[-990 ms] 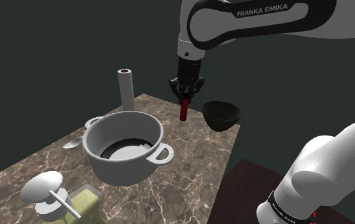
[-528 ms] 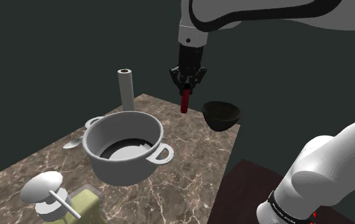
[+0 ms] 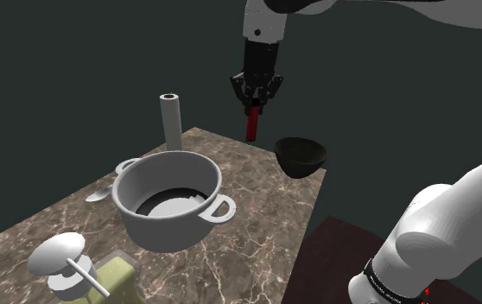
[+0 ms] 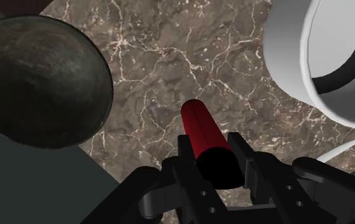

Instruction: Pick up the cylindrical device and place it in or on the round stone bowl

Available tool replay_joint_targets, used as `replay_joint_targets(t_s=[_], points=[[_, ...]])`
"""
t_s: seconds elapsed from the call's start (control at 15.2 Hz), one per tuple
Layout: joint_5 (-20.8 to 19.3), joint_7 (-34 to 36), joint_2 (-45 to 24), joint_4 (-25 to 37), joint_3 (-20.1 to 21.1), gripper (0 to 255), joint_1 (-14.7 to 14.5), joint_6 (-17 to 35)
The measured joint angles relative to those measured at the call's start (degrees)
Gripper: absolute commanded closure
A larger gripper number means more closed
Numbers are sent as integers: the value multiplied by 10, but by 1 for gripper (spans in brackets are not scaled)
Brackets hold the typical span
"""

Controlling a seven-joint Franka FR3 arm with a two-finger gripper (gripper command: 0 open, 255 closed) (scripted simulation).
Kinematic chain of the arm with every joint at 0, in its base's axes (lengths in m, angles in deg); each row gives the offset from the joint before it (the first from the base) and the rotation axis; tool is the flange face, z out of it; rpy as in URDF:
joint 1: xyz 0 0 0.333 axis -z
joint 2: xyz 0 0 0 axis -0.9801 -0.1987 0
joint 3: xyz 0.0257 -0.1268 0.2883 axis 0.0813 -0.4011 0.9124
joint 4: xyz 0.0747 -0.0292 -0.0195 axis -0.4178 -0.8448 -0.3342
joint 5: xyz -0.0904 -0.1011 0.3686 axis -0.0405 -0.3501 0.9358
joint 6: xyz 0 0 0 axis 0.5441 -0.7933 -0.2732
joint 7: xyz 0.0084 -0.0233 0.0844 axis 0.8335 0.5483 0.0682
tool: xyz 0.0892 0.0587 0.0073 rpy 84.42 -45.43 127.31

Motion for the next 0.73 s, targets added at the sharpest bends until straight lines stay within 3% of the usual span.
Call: replay_joint_targets(t_s=[0.2,0.73], points=[[-1,-6,3,15,-5,255,2,-18],[-16,-105,83,-30,-81,255,28,-56]])
